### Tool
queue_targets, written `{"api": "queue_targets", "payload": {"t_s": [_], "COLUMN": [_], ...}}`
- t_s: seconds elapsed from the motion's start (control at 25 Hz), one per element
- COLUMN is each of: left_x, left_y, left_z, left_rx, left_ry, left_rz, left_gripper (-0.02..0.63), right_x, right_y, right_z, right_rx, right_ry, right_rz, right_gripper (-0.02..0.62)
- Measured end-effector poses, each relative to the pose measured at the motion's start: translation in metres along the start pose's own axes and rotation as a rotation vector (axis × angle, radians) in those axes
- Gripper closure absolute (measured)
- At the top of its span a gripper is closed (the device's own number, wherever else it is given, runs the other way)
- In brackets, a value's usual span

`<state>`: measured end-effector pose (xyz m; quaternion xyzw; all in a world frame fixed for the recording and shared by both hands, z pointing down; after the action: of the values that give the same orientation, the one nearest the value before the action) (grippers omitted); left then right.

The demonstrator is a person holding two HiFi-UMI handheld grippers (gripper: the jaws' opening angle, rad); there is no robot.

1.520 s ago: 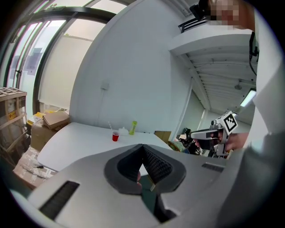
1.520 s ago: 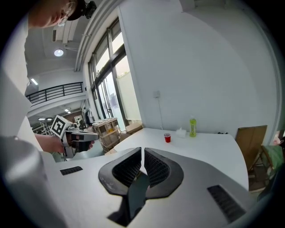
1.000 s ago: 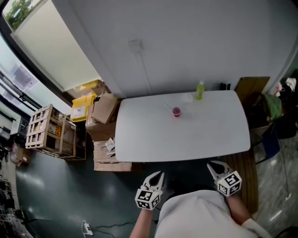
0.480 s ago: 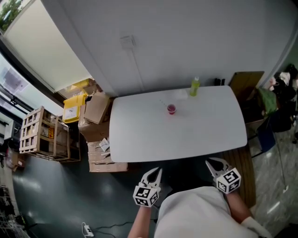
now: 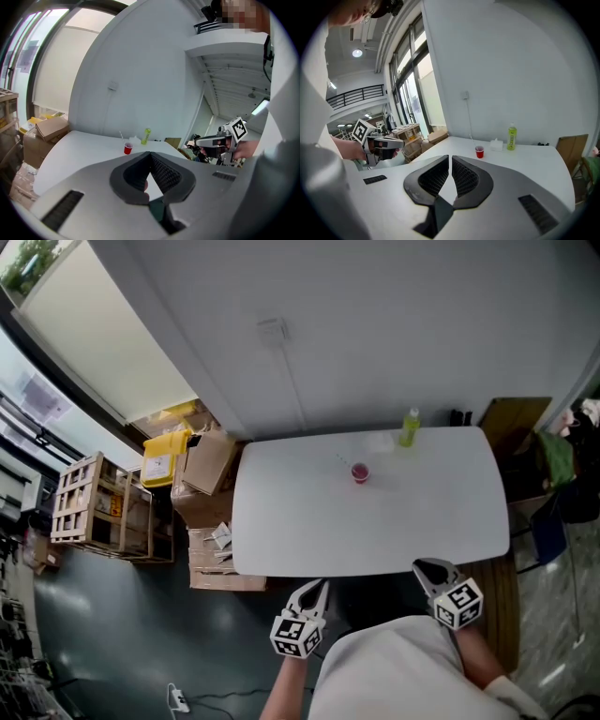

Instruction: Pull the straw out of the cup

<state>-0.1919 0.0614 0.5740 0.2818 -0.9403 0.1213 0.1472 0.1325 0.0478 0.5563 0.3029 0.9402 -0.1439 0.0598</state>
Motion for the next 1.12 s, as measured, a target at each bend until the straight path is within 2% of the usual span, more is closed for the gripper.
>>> {"api": "queue_targets", "payload": {"t_s": [0.52,0.72,1.12], "left_x": [0.014,0.016,0.016], "left_y": [-0.088,-0.122,-0.178], "left_z": [0.019,0.027,0.032], "left_rx": [0.011,-0.016,-0.027], "left_ry": [0.01,0.054,0.088], "left_rz": [0.051,0.108,0.13], "left_gripper": [0.604,0.604,0.603], "right_x": [-0.074,-0.105,-0.151], "right_y": [-0.054,-0.063,-0.07], "right_z": [0.017,0.016,0.01], "right_rx": [0.031,0.066,0.104], "right_ry": [-0.021,-0.037,-0.053], "right_rz": [0.049,0.063,0.069], "right_gripper": [0.551,0.551,0.551]}}
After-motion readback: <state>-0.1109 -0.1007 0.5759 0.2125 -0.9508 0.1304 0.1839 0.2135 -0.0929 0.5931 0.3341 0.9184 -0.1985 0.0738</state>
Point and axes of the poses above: the fingertips, and each gripper's own axes: y backward along the fingers, x to its left, z out of its top, the point moved 9 cm from there along y, backward along the fingers, and after that the axes turned 14 degrees about -x, right-handed, at the moved point
